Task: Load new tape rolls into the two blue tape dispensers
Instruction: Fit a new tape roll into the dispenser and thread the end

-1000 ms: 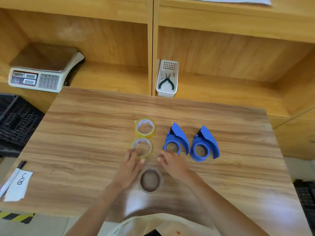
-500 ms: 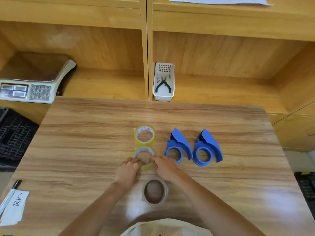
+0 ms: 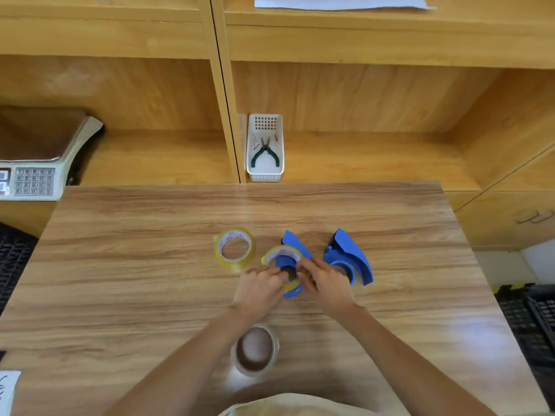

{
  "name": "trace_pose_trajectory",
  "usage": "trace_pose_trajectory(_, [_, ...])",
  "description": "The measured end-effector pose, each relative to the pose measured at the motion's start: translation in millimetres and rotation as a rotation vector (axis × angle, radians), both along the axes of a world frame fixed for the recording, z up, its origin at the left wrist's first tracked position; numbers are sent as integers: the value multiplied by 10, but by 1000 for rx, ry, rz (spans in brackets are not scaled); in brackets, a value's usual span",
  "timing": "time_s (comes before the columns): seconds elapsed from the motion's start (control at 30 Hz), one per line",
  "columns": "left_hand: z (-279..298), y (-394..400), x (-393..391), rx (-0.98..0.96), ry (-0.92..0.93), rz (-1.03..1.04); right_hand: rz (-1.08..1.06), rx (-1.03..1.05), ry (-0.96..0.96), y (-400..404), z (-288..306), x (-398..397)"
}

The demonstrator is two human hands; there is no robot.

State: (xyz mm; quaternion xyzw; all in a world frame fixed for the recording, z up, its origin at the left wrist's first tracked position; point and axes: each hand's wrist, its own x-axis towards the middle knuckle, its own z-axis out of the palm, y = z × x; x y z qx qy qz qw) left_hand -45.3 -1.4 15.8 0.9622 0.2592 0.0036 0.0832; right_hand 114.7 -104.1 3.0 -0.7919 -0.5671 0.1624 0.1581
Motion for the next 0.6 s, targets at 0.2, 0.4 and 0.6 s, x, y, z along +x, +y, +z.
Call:
trace_pose_trajectory(0.2, [-49,-173,154,-18,13,-85,-26,-9,17,-170,-135,40])
trace_pose_trajectory(0.4, [-195,-209,184,-19,64,-124,-11,-33,55,-254,-217,42])
trace_pose_trajectory(0.6, [-224,-174,214,-135,209,-39,1,-132,27,-133,-315,48])
